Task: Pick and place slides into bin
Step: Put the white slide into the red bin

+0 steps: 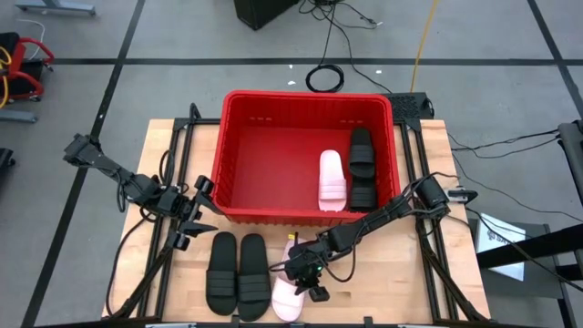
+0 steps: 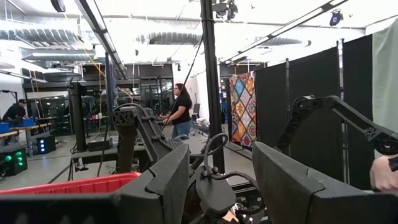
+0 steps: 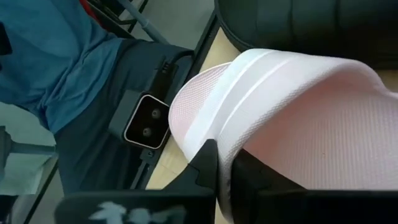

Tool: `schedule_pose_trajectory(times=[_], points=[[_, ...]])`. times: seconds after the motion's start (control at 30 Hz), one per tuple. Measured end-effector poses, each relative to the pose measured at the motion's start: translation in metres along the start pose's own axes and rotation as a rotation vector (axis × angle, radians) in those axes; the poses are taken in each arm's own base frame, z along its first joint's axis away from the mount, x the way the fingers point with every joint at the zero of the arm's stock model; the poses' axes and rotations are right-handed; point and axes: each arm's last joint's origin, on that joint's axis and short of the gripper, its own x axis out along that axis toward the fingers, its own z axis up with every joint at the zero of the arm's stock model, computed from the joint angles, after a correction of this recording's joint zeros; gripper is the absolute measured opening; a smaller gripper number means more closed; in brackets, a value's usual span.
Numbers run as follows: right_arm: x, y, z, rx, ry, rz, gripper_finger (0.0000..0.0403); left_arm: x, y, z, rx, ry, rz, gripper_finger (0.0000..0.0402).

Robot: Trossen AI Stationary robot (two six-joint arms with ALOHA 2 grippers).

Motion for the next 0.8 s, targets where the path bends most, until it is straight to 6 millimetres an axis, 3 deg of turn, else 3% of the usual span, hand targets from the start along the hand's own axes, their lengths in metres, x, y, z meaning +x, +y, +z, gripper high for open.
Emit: schedule_pose_trajectory(times=[0.37, 0.8], points=[[-0.013, 0.005, 0.008, -0.037, -0.023, 0.024, 0.0004, 0.000, 0.000, 0.000, 0.001, -0.001, 0.000, 0.0184], [-0.062, 0.036, 0.035, -0.244, -0.166, 0.048, 0.0004, 0.000, 0.000, 0.000, 0.006, -0.001, 0.001, 0.0184]])
